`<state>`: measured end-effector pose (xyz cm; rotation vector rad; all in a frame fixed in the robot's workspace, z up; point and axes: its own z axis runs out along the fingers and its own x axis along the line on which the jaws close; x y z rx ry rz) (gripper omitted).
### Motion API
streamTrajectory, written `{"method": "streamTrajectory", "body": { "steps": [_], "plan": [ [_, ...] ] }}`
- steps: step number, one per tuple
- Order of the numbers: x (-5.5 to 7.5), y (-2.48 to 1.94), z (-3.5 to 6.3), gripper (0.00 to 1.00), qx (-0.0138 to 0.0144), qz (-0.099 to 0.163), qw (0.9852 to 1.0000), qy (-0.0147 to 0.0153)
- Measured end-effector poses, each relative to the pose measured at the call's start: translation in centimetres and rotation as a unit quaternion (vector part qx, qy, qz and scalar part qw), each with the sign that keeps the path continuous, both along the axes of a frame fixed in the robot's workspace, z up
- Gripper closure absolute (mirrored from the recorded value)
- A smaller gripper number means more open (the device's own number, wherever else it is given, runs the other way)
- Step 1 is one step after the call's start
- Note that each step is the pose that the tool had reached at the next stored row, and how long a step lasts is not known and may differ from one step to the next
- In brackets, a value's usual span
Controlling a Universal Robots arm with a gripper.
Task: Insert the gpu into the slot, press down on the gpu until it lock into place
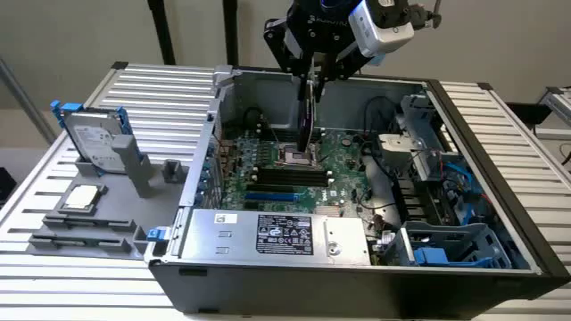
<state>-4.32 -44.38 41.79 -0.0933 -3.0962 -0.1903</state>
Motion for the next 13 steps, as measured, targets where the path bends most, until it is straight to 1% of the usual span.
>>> {"method": "streamTrajectory", "body": {
  "steps": [1, 3, 13],
  "plan": [
    [0.0, 0.0, 0.0, 0.74, 0.0001, 0.0, 1.0, 0.0],
    [0.0, 0.0, 0.0, 0.74, 0.0012, -0.001, 1.0, 0.0],
    [0.0, 0.0, 0.0, 0.74, 0.0024, -0.002, 1.0, 0.0]
  ]
}}
